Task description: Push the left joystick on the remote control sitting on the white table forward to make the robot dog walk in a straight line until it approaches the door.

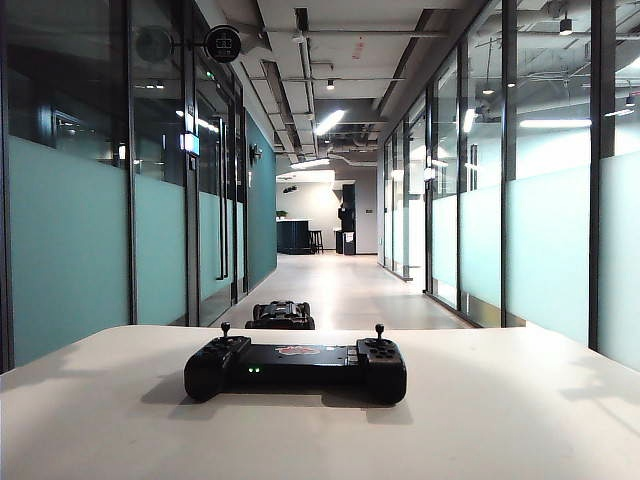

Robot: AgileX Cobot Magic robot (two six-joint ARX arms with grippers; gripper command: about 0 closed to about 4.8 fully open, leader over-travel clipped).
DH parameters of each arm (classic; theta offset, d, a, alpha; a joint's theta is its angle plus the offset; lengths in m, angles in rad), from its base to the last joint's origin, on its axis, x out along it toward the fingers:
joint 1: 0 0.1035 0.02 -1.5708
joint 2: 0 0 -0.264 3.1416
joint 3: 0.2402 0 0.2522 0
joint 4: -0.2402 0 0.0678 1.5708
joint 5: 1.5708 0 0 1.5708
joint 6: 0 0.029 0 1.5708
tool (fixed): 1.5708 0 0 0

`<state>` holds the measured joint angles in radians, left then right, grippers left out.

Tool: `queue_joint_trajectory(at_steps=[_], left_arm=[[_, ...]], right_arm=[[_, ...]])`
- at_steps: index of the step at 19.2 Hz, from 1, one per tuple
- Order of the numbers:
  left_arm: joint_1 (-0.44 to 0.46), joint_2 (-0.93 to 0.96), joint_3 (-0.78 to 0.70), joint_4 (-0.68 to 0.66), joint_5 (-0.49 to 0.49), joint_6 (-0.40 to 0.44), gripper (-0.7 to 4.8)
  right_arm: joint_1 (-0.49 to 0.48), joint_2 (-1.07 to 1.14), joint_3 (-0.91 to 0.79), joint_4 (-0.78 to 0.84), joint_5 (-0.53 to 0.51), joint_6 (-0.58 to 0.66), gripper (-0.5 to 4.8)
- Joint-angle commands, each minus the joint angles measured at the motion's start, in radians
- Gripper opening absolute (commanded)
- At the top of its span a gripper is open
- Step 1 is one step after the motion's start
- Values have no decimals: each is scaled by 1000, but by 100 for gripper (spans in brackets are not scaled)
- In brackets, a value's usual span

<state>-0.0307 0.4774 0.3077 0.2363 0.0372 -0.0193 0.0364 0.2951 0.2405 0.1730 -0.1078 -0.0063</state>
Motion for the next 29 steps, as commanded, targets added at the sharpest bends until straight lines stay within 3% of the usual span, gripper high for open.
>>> queue_joint_trajectory(at_steps=[1, 5, 8, 12, 15, 19, 23, 29], left_arm=[[2, 137, 47, 76, 36, -26, -5], [-4, 311, 100, 103, 122, -48, -5], [-40, 412, 140, 107, 125, -48, -5], [-100, 530, 192, 102, 149, -41, -5], [-100, 638, 228, 101, 232, -42, -5], [-100, 763, 267, 103, 269, -41, -5], [-100, 879, 311, 103, 301, -40, -5], [-100, 986, 378, 102, 374, -37, -5]], right_arm=[[2, 120, 26, 137, -52, -2, -3], [29, 275, 43, 254, -77, -2, -3], [100, 377, 62, 265, -66, -2, -3], [224, 515, 63, 308, 36, -2, -3], [312, 626, 63, 353, 76, -2, -3], [406, 795, 63, 465, 109, 7, -3], [447, 972, 77, 574, 109, 20, -3], [465, 1212, 188, 616, 102, 66, -2]])
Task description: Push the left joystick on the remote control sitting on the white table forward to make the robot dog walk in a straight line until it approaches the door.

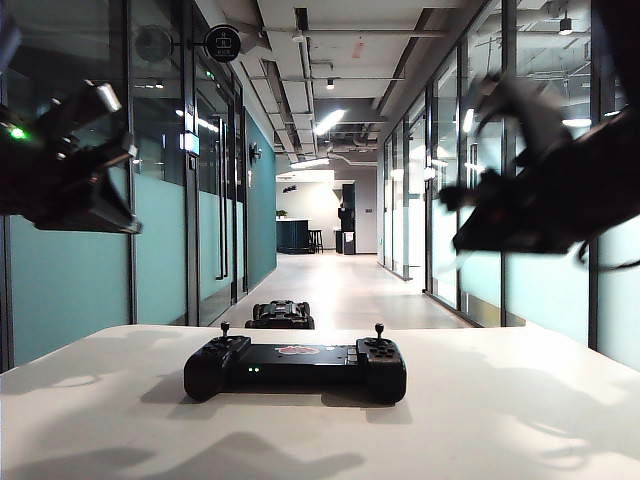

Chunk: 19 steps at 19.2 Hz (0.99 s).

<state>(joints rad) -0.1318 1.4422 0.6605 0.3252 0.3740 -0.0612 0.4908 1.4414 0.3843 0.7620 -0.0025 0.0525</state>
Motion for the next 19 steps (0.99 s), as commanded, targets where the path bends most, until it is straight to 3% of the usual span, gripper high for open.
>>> queue_joint_trajectory(at_steps=[1, 4, 5, 6, 7, 8, 13, 19], left_arm=[[-8, 39, 38, 13, 41, 5, -5], [-43, 90, 61, 14, 36, 9, -5], [-51, 102, 63, 26, 31, 10, -5], [-60, 109, 63, 34, 30, 10, -5], [-67, 121, 63, 42, 31, 12, -5], [-72, 126, 63, 42, 29, 17, -5], [-72, 131, 63, 58, 31, 25, -5], [-72, 130, 63, 58, 34, 24, -5]], right_arm=[[19, 120, 79, 29, -3, 8, -3], [41, 256, 163, 28, -5, 55, -1], [41, 290, 178, 27, -4, 100, 43], [43, 315, 187, 26, -3, 130, 159], [43, 340, 195, 19, -2, 167, 335], [44, 359, 198, 19, 1, 188, 407], [46, 433, 248, -18, 0, 192, 429], [46, 511, 420, -229, 3, 212, 428]])
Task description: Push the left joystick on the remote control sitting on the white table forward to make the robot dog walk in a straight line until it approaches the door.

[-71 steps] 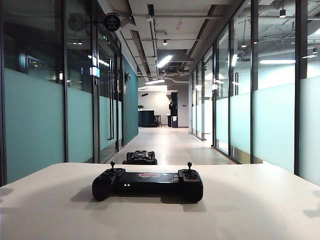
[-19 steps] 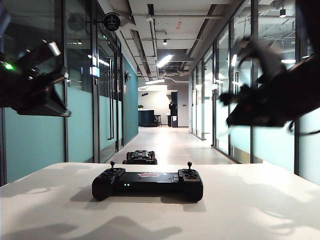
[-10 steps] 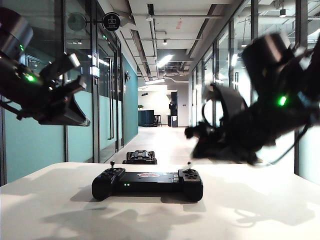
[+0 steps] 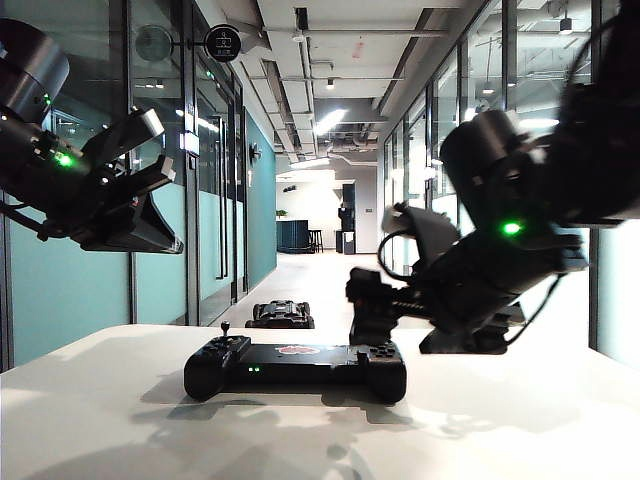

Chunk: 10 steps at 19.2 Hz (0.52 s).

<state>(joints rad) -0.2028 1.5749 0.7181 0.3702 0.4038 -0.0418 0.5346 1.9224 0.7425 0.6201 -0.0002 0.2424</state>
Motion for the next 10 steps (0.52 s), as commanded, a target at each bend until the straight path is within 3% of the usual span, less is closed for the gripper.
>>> queue_joint_trajectory(at_steps=[1, 10], left_arm=[[-1, -2, 5, 13, 5, 4, -5], [-1, -2, 5, 12, 5, 2, -5]], right_arm=[[2, 46, 85, -105, 1, 24, 428], [-1, 146, 197, -176, -2, 24, 427]])
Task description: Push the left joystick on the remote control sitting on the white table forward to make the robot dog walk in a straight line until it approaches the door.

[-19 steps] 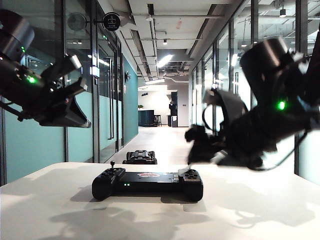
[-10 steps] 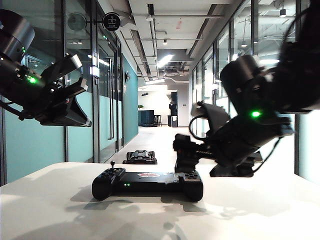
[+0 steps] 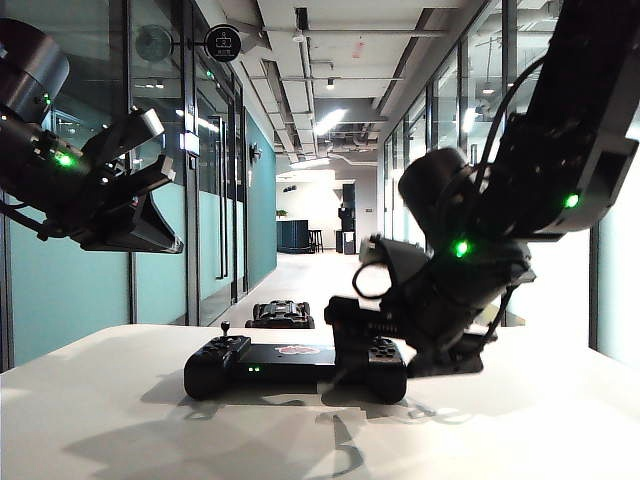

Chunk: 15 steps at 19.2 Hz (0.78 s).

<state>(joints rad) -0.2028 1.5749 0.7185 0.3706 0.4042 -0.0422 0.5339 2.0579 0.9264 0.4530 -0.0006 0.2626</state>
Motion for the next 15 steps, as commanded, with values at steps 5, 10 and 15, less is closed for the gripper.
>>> queue_joint_trajectory(at_steps=[5, 10, 15], left_arm=[[-1, -2, 5, 11, 5, 1, -5], [-1, -2, 5, 4, 5, 0, -5], [-1, -2, 5, 3, 5, 0, -5]], right_arm=[[0, 13, 16, -7, 2, -3, 358], [0, 13, 16, -7, 2, -31, 304], [0, 13, 16, -4, 2, -31, 239]])
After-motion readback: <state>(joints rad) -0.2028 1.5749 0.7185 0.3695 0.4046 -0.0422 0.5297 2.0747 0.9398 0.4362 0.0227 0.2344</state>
